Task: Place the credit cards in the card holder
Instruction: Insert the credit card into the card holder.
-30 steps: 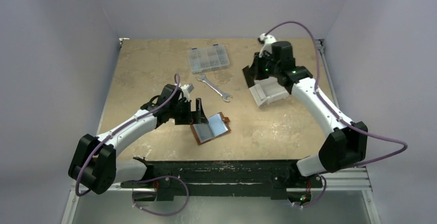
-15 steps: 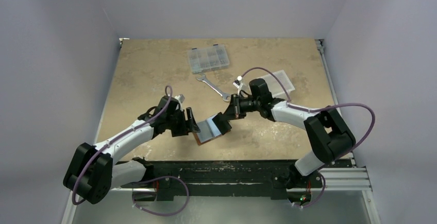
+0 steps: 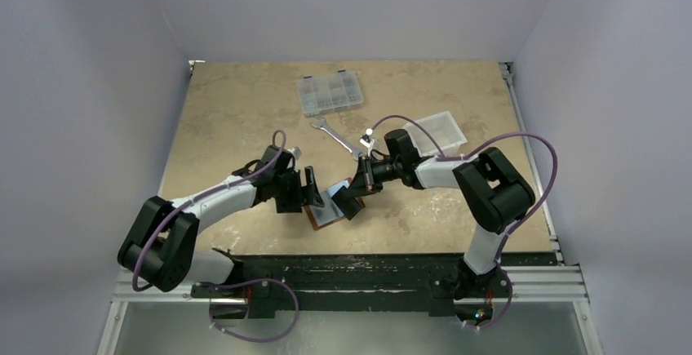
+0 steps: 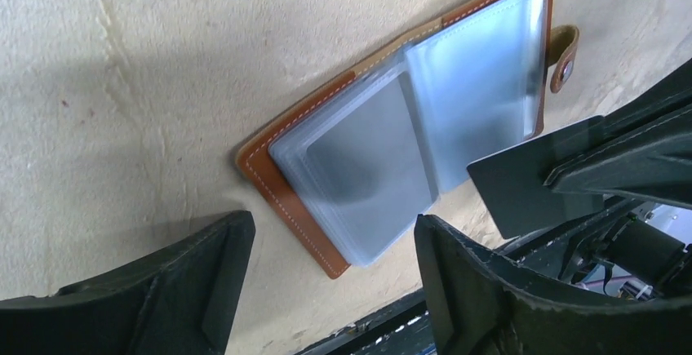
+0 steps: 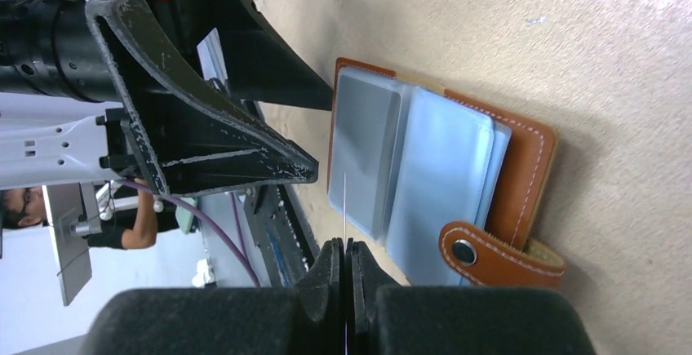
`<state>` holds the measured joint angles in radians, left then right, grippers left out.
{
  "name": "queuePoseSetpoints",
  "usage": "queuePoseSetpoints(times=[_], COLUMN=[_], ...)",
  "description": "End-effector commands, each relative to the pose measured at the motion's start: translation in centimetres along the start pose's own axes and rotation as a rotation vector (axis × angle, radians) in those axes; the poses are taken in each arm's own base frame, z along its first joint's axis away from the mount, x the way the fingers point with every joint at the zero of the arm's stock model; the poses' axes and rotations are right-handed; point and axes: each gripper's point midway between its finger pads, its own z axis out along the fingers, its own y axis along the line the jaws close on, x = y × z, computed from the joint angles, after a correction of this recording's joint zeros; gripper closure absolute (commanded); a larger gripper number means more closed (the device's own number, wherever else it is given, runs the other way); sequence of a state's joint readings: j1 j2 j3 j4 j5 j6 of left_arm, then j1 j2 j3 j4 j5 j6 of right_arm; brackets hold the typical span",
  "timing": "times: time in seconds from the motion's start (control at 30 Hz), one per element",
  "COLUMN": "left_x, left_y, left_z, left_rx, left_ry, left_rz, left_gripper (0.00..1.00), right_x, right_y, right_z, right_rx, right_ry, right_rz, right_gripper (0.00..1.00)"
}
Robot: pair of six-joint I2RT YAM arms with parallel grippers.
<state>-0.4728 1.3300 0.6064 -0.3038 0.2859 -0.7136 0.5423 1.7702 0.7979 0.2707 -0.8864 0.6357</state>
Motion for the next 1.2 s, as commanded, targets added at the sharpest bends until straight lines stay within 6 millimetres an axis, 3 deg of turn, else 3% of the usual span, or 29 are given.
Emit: queuePoseSetpoints(times=[0.0,0.53,1.17], left_x=[-1.3,-0.3,1.0], left_y=[0.6,4.4,4.7], left_z=[0.7,2.1,2.9], left_rx=[-0.068,-0.251,-0.251], left_ry=[-0.019,0.033,0.056], left_rz=[0.032,-0.002,0.006], left_gripper=[0.24,0.44,0.58], right_x=[-1.1,-0.6,-1.6], right_y=[0.7,-1.8,-1.7], right_z=[0.5,2.0,3.0], right_rx=[-0.052,-0.040,-0.086], right_ry=[0.011,0.059,0.029], right_rz=[-0.071,-0.051,-0.007], right_gripper=[1.00,1.00,1.00])
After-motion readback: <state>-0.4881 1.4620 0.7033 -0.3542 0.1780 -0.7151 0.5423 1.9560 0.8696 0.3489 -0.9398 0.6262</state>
